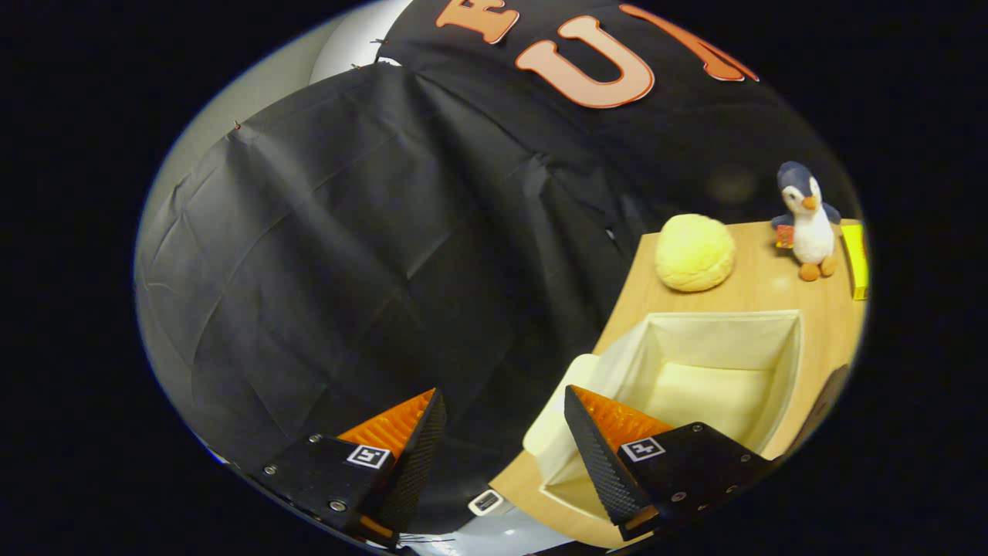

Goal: Open the storage box then place both shoes into the box .Put the left shoe in first, then the right shoe, with the right side of both shoes facing outward in a uniform manner.

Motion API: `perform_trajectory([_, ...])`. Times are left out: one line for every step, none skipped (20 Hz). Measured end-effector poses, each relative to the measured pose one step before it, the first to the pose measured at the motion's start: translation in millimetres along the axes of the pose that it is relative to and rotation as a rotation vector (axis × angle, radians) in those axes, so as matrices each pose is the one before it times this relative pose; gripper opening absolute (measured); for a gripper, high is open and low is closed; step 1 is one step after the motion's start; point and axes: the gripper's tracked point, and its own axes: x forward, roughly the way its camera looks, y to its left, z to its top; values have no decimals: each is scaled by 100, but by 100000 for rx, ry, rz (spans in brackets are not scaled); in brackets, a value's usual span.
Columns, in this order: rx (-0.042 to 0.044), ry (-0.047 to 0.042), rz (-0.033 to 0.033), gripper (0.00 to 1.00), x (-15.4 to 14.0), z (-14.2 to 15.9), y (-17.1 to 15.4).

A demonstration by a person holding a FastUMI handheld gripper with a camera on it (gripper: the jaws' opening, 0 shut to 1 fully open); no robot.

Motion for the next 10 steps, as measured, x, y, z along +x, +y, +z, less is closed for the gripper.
perform_trajectory([-1797,-928,-4848,93,-1212,-243,-2101])
perform_trajectory([-1684,-1007,-4916,94,-1265,-105,-2250])
perform_trajectory([-1420,-950,-5029,95,-1126,-201,-2474])
perform_trajectory([-900,-748,-5640,95,-999,-221,-2765])
perform_trajectory([-112,-311,-4832,95,-717,-213,-2576])
perform_trajectory([278,82,-4518,95,-443,-496,-2513])
perform_trajectory([164,273,-4392,95,-438,-403,-2482])
perform_trajectory([68,723,-4594,95,-273,-209,-2116])
perform_trajectory([-56,738,-4272,95,-211,-316,-2148])
perform_trajectory([-78,803,-4043,95,-490,-732,-2240])
